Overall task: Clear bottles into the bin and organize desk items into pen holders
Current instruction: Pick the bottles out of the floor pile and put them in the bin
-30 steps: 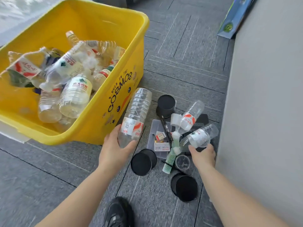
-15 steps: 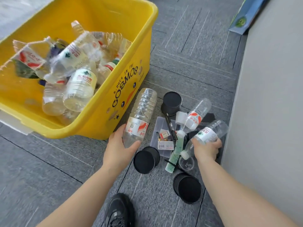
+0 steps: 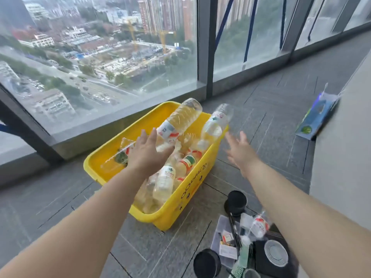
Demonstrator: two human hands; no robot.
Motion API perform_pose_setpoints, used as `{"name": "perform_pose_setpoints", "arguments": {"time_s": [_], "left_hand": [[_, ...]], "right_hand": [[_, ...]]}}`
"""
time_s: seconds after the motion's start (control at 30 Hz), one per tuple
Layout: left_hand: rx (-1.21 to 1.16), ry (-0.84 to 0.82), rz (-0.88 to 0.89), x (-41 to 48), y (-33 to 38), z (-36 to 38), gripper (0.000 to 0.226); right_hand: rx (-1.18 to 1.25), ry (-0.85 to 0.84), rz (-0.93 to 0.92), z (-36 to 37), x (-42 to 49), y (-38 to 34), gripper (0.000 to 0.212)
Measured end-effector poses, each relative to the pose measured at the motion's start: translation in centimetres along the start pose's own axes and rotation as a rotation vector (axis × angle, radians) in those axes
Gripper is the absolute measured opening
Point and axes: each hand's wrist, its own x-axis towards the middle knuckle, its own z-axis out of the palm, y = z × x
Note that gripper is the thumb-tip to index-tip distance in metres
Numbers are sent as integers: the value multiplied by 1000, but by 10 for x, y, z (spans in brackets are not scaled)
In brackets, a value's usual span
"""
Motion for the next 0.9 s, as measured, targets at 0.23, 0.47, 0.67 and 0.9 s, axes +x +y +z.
{"name": "perform_pose_setpoints", "arguments": {"time_s": [0.23, 0.47, 0.67, 0.9], "left_hand": [[-40, -104, 119, -40, -39, 42, 71], [-132, -340, 197, -78, -32, 129, 64], [-160, -477, 97, -71, -33, 211, 64], [-173, -561, 35, -66, -49, 294, 62]], "right_hand": [[-238, -49, 221, -4, -21, 84, 72], [-413, 69, 424, -37, -45, 174, 50], [-479, 183, 533, -69, -41, 254, 40], [-629, 193, 552, -79, -21, 320, 70]]}}
